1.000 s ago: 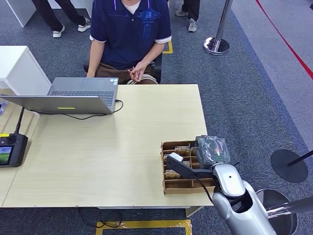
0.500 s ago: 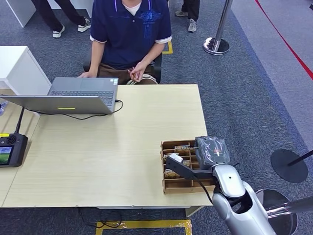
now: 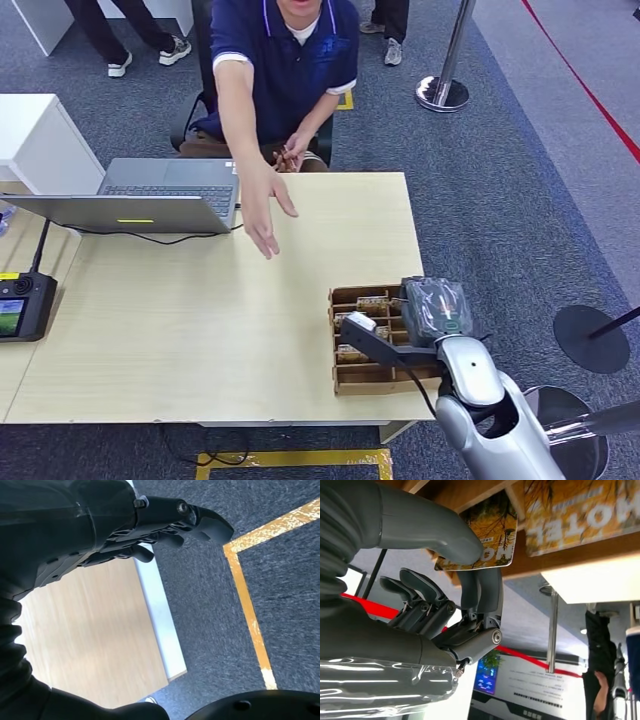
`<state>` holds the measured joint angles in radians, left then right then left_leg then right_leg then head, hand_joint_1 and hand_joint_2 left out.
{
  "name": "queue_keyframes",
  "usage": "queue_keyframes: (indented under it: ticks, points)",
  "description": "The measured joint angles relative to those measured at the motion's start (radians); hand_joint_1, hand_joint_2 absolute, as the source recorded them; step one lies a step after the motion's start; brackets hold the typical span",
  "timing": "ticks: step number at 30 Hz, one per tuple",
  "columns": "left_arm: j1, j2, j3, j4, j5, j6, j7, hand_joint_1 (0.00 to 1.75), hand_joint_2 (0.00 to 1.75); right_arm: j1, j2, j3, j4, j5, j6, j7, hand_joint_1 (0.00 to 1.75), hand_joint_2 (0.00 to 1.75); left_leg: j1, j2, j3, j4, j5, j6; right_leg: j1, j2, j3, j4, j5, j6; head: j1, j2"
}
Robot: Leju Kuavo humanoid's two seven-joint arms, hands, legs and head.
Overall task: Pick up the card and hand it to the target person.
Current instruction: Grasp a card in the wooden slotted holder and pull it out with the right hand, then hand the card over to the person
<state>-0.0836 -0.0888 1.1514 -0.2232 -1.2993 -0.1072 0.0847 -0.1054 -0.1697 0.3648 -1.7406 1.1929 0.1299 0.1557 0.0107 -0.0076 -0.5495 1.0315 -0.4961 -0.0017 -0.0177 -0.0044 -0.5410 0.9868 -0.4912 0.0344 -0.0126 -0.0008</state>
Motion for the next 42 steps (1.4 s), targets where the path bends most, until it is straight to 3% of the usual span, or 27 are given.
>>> queue_keyframes:
  ticks: [8,16,25,32,36,42]
  points:
    - [0.0,0.002,0.0,0.0,0.003,-0.004,0.004,0.0,1.75,-0.027,-0.017,-0.063,-0.061,-0.018,0.017,-0.009,1.71,1.75,0.0,0.0,0.0,0.0,0.0,0.0,0.0,0.0,0.0,0.0,0.0,0.0,0.0,0.0]
    - [0.0,0.002,0.0,0.0,0.003,-0.01,0.0,0.0,1.75,-0.183,-0.05,-0.128,-0.055,-0.107,0.091,-0.06,1.71,1.75,0.0,0.001,0.0,0.0,0.001,0.0,0.0,0.0,0.0,0.0,0.001,0.0,0.0,0.0]
    - [-0.001,0.003,0.0,0.0,-0.012,-0.018,-0.011,0.0,1.75,-0.343,-0.095,-0.208,0.044,-0.457,0.224,-0.253,1.71,1.75,0.0,0.0,-0.001,0.0,0.001,0.0,0.0,0.0,0.0,0.0,0.001,0.0,0.0,0.0]
    - [-0.003,0.003,-0.002,0.0,-0.033,-0.022,-0.011,0.0,1.75,-0.386,-0.102,-0.271,0.209,-0.749,0.285,-0.44,1.71,1.75,0.0,-0.001,-0.001,0.0,0.001,0.0,0.0,0.0,0.0,0.0,0.001,0.0,0.0,0.0]
    - [-0.006,0.003,-0.003,0.0,-0.041,-0.022,-0.008,0.0,1.75,-0.388,-0.091,-0.283,0.278,-0.826,0.285,-0.491,1.71,1.75,0.0,-0.001,-0.001,0.0,0.001,0.0,0.0,-0.001,0.0,0.0,0.001,0.0,0.0,0.0]
    - [-0.008,0.003,-0.004,0.0,-0.042,-0.022,-0.004,0.0,1.75,-0.383,-0.025,-0.288,0.342,-0.873,0.227,-0.521,1.71,1.75,0.001,-0.001,-0.001,0.0,0.001,0.0,0.001,0.0,0.0,0.0,0.001,0.0,0.0,0.0]
